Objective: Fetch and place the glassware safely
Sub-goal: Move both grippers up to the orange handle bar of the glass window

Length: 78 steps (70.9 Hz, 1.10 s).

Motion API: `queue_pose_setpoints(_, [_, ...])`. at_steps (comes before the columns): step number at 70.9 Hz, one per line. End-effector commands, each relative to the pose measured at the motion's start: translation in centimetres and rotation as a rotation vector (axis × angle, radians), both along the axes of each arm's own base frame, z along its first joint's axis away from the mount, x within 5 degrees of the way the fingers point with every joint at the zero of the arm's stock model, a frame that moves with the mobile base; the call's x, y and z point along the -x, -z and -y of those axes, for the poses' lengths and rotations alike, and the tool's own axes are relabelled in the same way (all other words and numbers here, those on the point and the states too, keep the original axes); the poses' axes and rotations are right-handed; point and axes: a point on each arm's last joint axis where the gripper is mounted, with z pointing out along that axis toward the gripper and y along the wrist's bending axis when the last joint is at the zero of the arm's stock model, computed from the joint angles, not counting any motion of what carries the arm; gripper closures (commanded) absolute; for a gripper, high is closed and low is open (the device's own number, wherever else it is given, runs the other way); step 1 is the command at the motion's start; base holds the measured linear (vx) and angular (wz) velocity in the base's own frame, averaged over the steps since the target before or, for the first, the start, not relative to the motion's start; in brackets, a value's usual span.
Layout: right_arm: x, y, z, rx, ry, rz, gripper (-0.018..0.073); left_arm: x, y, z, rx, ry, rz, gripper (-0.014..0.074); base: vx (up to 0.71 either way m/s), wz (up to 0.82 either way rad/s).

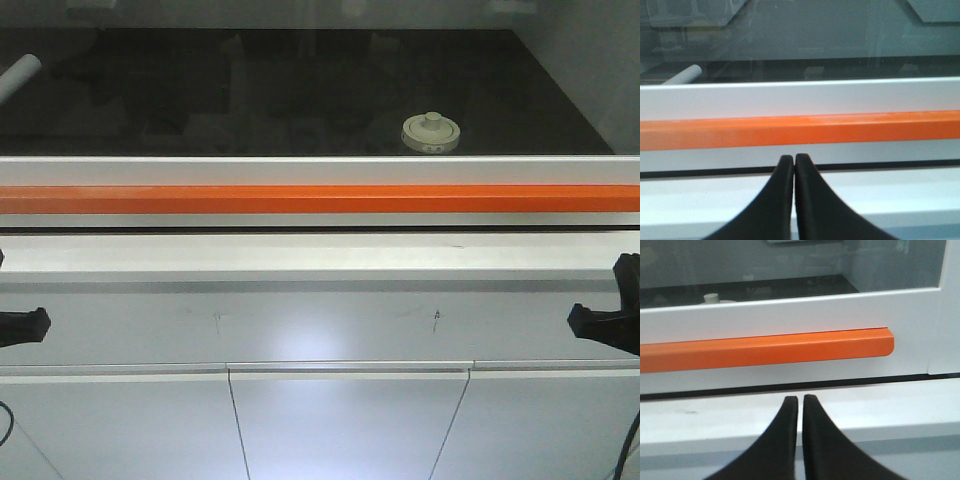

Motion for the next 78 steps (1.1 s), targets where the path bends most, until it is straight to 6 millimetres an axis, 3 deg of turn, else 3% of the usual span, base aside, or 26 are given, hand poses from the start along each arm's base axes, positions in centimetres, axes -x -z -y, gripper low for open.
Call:
queue_pose_setpoints(1, [-1.1,-1.2,-0.5,0.053,-0.066,0.141,0.0560,-0.6,-1.3,0.1,0.008,0.001,0.133,0.0603,0.00,0.00])
queue_pose_setpoints(30, [-4.8,1.9,-0.9,0.025,-0.116,0.221,0.0560,-1.7,-0.3,0.1,0.008,-0.002,0.161,0.0603,0.00,0.00])
queue_pose_setpoints(58, [-8.7,2.7,-0.9,0.025,-0.118,0.213,0.0560,-1.7,-0.3,0.1,0.007,-0.001,0.168,0.0603,0.00,0.00])
queue_pose_setpoints(78, [-10.4,3.7,-0.9,0.025,-0.119,0.179,0.0560,-1.7,-0.3,0.1,0.007,0.000,0.167,0.0603,0.00,0.00])
